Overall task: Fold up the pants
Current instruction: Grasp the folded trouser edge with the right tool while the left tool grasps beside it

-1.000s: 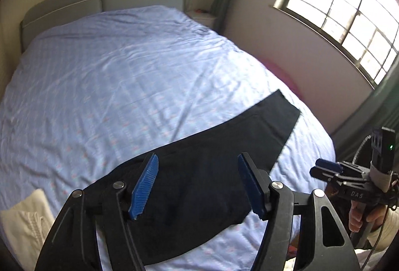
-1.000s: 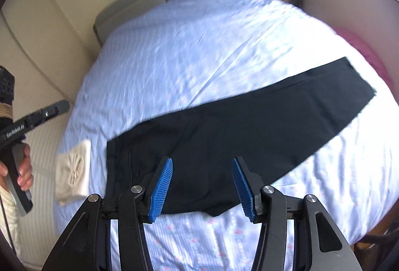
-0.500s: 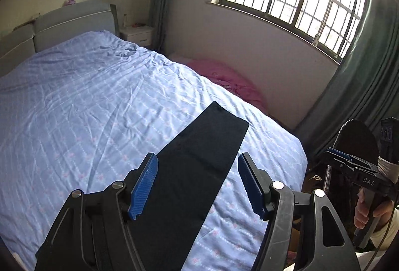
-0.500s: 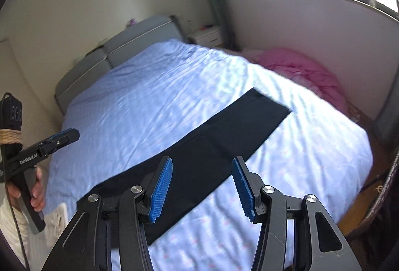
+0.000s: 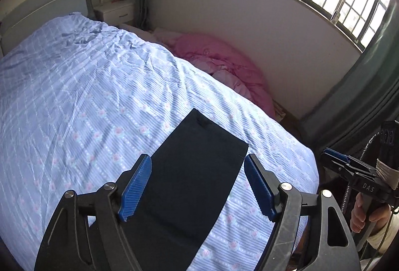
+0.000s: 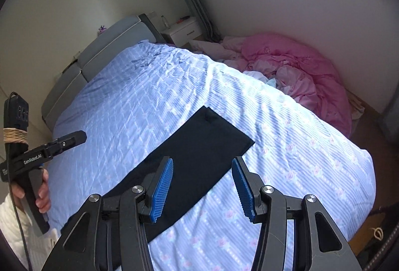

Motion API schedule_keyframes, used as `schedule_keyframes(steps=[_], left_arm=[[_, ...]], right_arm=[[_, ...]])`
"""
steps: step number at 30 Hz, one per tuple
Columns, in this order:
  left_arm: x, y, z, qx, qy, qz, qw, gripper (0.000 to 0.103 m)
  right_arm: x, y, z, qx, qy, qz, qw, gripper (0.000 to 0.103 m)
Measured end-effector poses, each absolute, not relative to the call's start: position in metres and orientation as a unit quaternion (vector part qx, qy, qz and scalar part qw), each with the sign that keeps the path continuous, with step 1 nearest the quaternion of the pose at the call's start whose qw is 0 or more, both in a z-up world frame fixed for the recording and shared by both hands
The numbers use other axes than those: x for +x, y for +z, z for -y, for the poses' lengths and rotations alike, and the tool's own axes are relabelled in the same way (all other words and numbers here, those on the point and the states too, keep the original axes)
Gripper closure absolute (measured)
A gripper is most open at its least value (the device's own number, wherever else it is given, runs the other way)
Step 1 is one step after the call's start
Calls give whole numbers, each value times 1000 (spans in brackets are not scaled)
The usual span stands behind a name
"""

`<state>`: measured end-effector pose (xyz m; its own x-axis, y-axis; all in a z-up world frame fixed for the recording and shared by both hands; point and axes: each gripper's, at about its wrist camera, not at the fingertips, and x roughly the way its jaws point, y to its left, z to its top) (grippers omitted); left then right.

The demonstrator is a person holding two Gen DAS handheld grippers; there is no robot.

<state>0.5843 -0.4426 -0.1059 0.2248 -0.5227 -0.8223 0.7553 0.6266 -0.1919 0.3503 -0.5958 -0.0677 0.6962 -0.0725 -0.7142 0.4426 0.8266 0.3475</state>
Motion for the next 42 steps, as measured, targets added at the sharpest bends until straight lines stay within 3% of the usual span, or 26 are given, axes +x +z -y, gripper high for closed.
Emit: schedule_keyframes(steps=[8,15,27,30,32,33,35,37,42], left_arm=[[642,-208,542,199,-448,-494,718,25],[684,-289,592,204,-433,-533,698,26],[699,-315,618,212,-455,-545,672,30],[702,-323,624,231,-456,-546,664,45],[704,-327,624,225,-459,-555,656,67],[703,-326,624,223,-461,-555,655,70],[700,-320,622,234,-464,-538,663,90],[701,-313,622,227,-475,-534,662,93],[708,-312,637,224,-486,-539,651,96]], right_arm=[[405,-158,662,337,-175,-348,857,54],[435,-232,677,383,-189,-369,826,60],[457,-279,688,419,-209,-382,797,67],[460,-286,688,419,-215,-388,792,67],[462,-290,689,419,-216,-393,790,69],[463,-291,689,416,-219,-399,787,77],[461,-293,692,411,-222,-404,786,85],[457,-290,695,417,-221,-401,785,94],[447,-269,696,405,-239,-383,795,97]])
